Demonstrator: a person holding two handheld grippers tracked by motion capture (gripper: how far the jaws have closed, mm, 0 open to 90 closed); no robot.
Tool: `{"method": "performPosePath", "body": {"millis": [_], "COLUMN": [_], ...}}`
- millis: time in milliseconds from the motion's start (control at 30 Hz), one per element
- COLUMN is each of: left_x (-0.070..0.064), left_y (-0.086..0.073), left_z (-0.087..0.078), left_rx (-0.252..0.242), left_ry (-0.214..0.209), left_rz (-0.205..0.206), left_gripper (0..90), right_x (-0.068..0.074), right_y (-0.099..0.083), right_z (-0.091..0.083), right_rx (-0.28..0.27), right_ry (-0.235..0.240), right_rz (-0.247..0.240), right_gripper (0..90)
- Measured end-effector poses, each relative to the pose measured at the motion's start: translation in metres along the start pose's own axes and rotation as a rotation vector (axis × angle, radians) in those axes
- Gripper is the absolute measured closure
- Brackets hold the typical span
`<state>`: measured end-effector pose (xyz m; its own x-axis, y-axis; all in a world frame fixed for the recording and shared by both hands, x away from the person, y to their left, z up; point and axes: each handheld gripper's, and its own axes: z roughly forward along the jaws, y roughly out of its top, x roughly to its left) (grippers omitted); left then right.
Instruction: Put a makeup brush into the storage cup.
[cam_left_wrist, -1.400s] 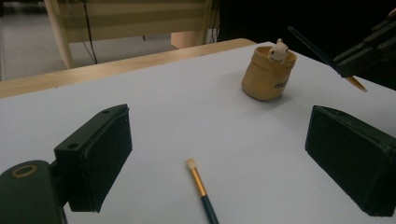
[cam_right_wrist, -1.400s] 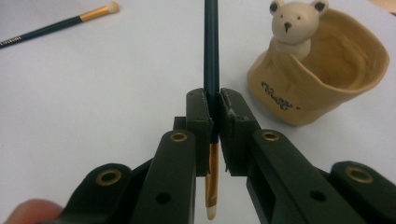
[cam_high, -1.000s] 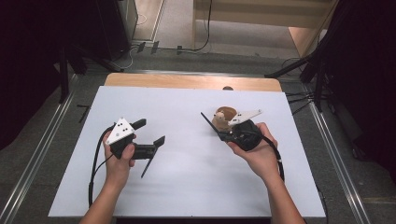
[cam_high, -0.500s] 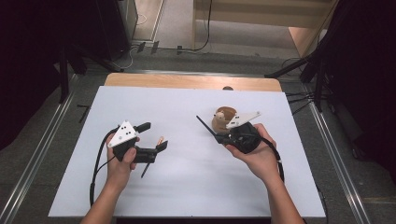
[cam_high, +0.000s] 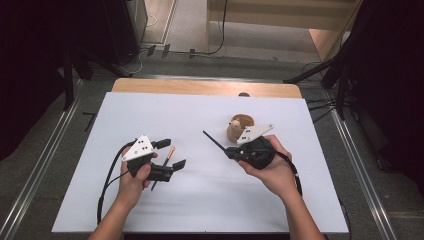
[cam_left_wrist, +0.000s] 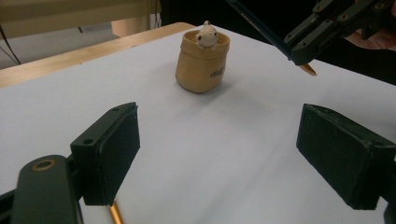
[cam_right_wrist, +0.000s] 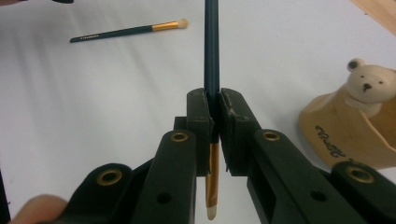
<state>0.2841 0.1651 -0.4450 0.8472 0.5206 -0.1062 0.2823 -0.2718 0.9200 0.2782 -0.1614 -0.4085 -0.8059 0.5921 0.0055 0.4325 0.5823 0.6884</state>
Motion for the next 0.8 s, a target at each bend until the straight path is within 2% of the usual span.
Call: {"method": "performPosePath", "body": {"millis": [67,133,267,500,600,667,733,800], "left_x": [0.0,0.001,-0.003,-0.006,-0.006,-0.006,-0.006,-0.005], "left_y": [0.0,0.0,0.001,0.002,0.002,0.003,0.003,0.003], "left_z": [0.0,0.0,0.003,0.005,0.006,0.006,0.007,0.007], "left_rx": [-0.002,-0.004,0.019,0.032,0.037,0.041,0.048,0.06], "left_ry": [-0.012,-0.046,-0.08,-0.117,-0.133,-0.146,-0.179,-0.192], "left_rz": [-0.013,-0.025,-0.023,-0.028,-0.041,-0.046,-0.049,-0.05], "left_gripper": [13.8,13.8,16.1,22.5,31.1,33.2,41.6,43.0], "right_x": [0.002,0.004,0.009,0.017,0.02,0.022,0.024,0.024], "right_y": [0.0,0.0,0.001,0.003,0.004,0.004,0.004,0.004], "right_z": [0.002,0.003,0.006,0.008,0.01,0.012,0.014,0.015], "right_rx": [-0.001,-0.002,0.001,0.008,0.014,0.018,0.034,0.035], "right_ry": [0.017,0.024,0.043,0.057,0.074,0.084,0.088,0.09], "right_rz": [-0.009,-0.023,-0.061,-0.125,-0.149,-0.168,-0.186,-0.195], "right_gripper": [84.4,84.4,84.4,84.4,84.4,84.4,84.4,84.4]}}
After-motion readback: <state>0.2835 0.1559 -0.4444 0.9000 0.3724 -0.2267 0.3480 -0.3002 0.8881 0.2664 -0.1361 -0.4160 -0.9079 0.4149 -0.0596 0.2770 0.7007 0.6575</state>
